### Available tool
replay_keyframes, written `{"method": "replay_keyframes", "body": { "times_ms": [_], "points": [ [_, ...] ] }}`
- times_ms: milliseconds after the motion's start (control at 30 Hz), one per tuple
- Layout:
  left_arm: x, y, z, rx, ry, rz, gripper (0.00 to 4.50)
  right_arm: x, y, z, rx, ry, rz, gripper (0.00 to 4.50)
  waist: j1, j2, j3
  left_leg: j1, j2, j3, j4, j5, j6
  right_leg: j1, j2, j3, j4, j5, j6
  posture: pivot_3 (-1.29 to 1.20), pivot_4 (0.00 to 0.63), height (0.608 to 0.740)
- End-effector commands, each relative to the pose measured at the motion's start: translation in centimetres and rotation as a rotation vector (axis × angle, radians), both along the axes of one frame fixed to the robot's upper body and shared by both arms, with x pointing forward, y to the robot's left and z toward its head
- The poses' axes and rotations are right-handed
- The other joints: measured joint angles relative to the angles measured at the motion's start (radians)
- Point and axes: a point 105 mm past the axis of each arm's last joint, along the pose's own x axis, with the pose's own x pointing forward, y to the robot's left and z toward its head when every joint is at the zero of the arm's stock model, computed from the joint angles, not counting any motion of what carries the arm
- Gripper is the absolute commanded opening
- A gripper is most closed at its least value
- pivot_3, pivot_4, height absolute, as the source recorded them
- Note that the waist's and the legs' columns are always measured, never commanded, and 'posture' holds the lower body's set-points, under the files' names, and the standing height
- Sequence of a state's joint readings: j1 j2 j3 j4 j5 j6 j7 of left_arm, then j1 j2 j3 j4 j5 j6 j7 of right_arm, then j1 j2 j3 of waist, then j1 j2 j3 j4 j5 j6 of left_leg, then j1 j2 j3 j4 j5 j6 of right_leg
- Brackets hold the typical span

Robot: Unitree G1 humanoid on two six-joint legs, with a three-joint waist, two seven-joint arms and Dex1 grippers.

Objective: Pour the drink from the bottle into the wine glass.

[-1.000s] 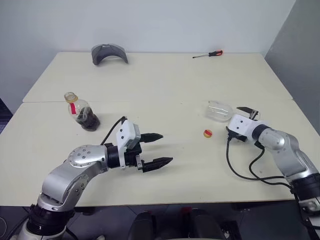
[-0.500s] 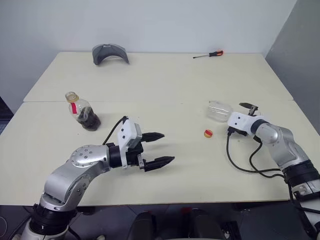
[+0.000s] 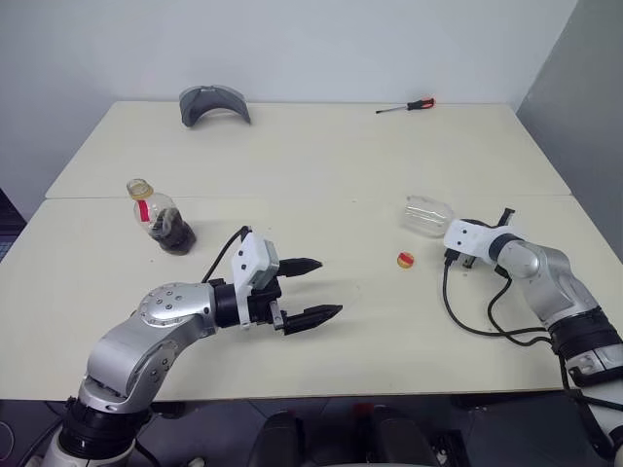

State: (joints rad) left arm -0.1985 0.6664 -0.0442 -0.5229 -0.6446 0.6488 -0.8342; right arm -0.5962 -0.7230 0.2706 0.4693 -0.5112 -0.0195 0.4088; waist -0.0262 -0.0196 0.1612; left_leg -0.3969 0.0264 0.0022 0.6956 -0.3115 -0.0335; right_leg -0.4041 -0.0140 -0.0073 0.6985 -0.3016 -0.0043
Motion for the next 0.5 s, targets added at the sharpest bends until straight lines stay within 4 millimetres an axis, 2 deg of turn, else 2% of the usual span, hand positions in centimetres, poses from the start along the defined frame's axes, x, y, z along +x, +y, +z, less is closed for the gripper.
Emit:
{"method": "replay_keyframes", "body": {
  "times_ms": [33, 133, 200, 300, 400, 500],
  "points": [
    [-0.3, -0.2, 1.0, -0.001, -0.048, -0.008, 4.5, 0.9, 0.9, 2.2, -0.003, -0.086, 0.039, 0.17, 0.0, 0.0, 0.0, 0.0, 0.0, 0.0, 0.0, 0.0, 0.0, 0.0, 0.0, 0.0, 0.0, 0.0, 0.0, 0.0, 0.15, 0.74],
    [0.5, 0.2, 1.2, -0.043, -0.039, 0.089, 4.5, 1.7, 3.7, 3.5, 0.047, -0.15, 0.121, 0.17, -0.004, 0.0, 0.0, 0.0, 0.0, 0.0, 0.0, 0.0, 0.0, 0.0, 0.0, 0.0, 0.0, 0.0, 0.0, 0.0, 0.15, 0.74],
    [-0.1, 0.6, 1.0, -0.055, 0.0, 0.112, 4.5, 2.2, 6.9, 4.6, 0.175, -0.189, 0.193, 0.17, -0.014, 0.0, 0.0, 0.0, 0.001, 0.0, 0.0, 0.0, 0.0, -0.001, 0.001, 0.001, 0.0, 0.0, 0.0, 0.0, 0.15, 0.74],
    [-0.6, 1.3, 0.7, -0.051, 0.028, 0.153, 4.5, 2.6, 11.0, 6.0, 0.439, -0.199, 0.259, 0.17, -0.022, 0.0, 0.0, 0.001, 0.002, 0.001, -0.001, 0.0, 0.0, -0.001, 0.002, 0.003, 0.001, 0.0, 0.0, 0.0, 0.15, 0.74],
    [-0.9, 2.5, 0.6, -0.065, 0.053, 0.239, 4.5, 2.7, 16.1, 8.3, 0.86, -0.145, 0.332, 0.17, -0.021, 0.001, 0.001, 0.0, 0.003, 0.0, -0.001, 0.0, -0.001, -0.001, 0.002, 0.001, 0.001, 0.0, 0.0, 0.0, 0.15, 0.74],
    [-1.8, 3.1, 0.4, -0.074, 0.07, 0.291, 4.5, 2.5, 19.5, 9.0, 1.083, -0.037, 0.378, 0.17, -0.014, 0.001, 0.001, 0.0, 0.002, 0.0, 0.0, 0.0, -0.001, -0.002, 0.001, -0.001, 0.001, 0.0, -0.001, 0.0, 0.15, 0.74]
  ]
}}
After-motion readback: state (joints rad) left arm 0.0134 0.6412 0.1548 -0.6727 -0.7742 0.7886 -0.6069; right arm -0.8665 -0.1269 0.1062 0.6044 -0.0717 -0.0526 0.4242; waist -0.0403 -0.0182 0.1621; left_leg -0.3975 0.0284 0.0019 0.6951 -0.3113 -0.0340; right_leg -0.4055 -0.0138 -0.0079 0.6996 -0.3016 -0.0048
